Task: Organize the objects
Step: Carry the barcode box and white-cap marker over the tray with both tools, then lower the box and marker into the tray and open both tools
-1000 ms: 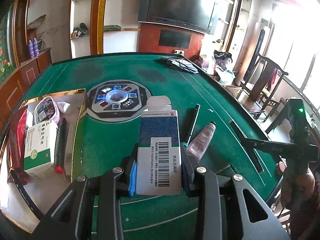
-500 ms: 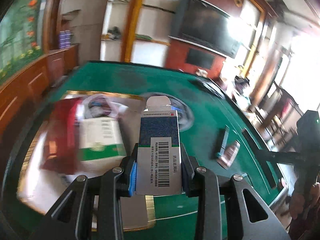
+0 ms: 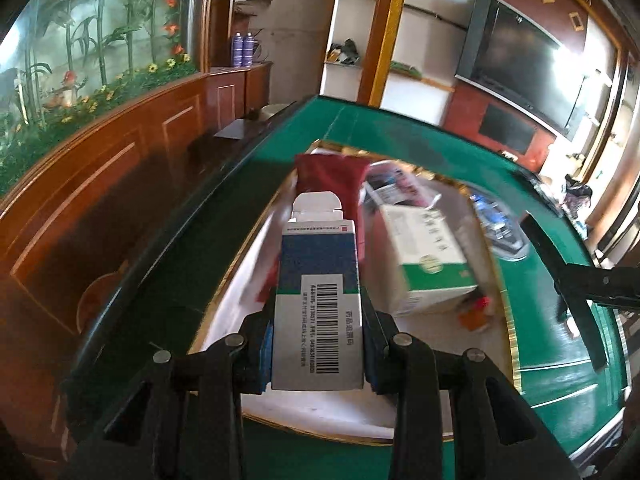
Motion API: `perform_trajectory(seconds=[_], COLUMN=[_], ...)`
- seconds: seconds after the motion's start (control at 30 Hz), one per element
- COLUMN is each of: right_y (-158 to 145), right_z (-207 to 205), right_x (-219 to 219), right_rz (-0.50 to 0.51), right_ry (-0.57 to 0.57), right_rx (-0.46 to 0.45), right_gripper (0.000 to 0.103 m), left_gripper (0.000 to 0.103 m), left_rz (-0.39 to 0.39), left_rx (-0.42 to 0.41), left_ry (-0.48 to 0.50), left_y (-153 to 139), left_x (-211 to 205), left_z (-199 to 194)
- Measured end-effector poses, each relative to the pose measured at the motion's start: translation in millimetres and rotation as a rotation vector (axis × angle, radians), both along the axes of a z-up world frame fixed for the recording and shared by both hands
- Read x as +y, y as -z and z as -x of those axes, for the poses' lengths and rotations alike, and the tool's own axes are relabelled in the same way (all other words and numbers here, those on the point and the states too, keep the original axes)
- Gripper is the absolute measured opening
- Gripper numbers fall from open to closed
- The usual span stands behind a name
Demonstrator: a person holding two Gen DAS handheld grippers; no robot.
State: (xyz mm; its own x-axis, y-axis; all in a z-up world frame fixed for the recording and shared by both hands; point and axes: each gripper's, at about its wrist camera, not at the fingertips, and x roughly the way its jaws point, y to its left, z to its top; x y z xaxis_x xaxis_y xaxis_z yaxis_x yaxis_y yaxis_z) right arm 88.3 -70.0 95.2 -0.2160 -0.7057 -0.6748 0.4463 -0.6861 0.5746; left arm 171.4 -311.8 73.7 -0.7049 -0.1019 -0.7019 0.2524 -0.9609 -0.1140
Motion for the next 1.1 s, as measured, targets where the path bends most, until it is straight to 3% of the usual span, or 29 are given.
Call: perform_trajectory(seconds=[0.23,0.5,0.57,0.63,0.7,0.83,0.97,1.1], right_y=[32,53,54,56,60,64,67,52], right_z=[-14,-18,-17,-17,-14,-11,-9,-18], right_x=[-62,-98,-101,-104,-106,-112,-112,-100], right_rz=[-0.069,-0.176,-0.203,-0.228,-0.239,-0.263,-0.298,-0.221], right_ry=[-0.11,-0.141,-0.133,-0.128,-0.127,-0.136,-0.133,-0.136], right_rx=[-0.027,0.022,0.045,0.057,0.057,0.072,0.09,0.094], right_gripper=[0.017,0.017,0.017,0.017,0.017,0.017,0.017,0.022], left_gripper=[0.033,0.034,0.042,0.056,0.062,0.083,0.091,0.097], left_rz=[-0.007,-0.028,-0.024,-0.007,0.016,0.102,0.206,0.227], left_rx=[-0.05,-0.077,-0.076,-0.069,-0.045,-0.001,0.06,0.075], left_ry=[-0.006,-0.043,-0.045,-0.061,-0.069,-0.1,-0.156,-0.176], left_y=[22,35,35,33,27,13,-6,-17], left_x=[-16,-24,-22,-21,-17,-5,7,11], left_z=[11,20,22,21,18,11,-1,-6])
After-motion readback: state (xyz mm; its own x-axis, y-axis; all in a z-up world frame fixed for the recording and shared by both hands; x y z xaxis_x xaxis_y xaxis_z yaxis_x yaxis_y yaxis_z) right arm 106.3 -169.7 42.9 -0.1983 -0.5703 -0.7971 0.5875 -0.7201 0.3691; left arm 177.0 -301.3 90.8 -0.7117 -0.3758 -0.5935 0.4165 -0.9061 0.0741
